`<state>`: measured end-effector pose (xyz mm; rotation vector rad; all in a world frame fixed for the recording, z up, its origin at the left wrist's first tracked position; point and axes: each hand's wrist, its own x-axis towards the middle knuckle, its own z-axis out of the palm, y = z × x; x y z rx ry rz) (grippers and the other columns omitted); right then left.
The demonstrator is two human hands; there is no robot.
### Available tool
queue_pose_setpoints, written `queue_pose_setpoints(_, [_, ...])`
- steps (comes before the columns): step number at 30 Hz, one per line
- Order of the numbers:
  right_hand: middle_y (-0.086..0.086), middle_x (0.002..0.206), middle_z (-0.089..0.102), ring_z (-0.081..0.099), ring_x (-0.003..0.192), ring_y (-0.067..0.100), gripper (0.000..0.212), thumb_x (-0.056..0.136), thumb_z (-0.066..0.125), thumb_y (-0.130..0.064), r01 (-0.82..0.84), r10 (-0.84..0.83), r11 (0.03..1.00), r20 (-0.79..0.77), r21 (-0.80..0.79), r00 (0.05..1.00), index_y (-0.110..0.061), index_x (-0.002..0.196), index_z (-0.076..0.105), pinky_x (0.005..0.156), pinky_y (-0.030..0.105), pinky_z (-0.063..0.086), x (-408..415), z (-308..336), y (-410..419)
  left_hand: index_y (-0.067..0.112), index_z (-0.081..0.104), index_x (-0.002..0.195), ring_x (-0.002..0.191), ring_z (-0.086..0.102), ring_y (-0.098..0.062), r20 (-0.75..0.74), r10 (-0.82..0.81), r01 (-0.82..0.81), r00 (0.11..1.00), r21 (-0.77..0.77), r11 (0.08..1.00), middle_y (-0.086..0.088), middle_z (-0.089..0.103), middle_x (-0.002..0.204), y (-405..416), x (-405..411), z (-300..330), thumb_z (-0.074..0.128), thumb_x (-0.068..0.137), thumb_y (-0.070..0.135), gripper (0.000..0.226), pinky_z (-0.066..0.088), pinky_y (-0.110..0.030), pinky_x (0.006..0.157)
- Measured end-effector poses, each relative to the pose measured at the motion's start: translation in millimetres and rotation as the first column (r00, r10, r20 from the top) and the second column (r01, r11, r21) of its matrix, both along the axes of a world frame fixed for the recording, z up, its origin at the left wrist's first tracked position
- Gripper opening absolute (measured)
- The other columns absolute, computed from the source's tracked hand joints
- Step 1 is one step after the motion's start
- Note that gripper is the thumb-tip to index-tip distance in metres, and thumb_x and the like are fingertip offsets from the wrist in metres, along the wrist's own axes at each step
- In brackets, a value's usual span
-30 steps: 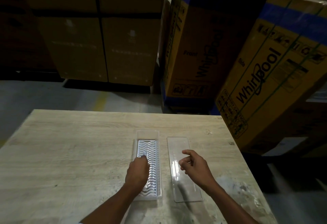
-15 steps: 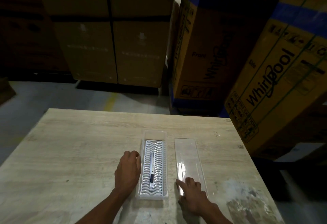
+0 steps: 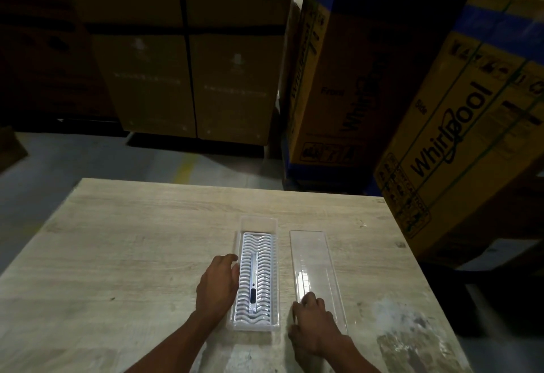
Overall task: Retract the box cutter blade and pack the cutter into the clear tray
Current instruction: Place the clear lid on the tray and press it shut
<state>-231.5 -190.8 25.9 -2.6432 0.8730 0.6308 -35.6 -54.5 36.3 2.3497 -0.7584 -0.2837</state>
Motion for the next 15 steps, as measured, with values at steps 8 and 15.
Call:
queue_pose_setpoints(8, [0.015,0.141,0.035,0.037,0.130,0.039,0.045,0.094,0.053,-0.036,-0.034,0.032,0.998,-0.022,-0.062,0.999,-0.008,0.128,0.050,0.102,0.050,0.042,8.3,-0.3,2.1,0.019,0.060,0.130,0.117,0.061,-0.023,-0.039,-0.018,0.018,0.999,0.008,1.000,-0.005,0.063,0.132,3.9,9.2,-1.3,0.043,0.103,0.035,0.035,0.048,-0.037,0.096])
queue_pose_setpoints(15, [0.015,0.130,0.049,0.047,0.124,0.036,0.037,0.091,0.060,-0.028,0.023,-0.022,0.989,0.008,-0.147,1.000,-0.009,0.122,0.058,0.100,0.044,0.046,15.2,11.2,-2.5,0.017,0.061,0.128,0.114,0.062,-0.022,-0.059,-0.014,0.016,0.998,0.029,0.999,-0.006,0.065,0.127,6.0,10.1,-5.0,0.044,0.103,0.034,0.035,0.046,-0.034,0.093])
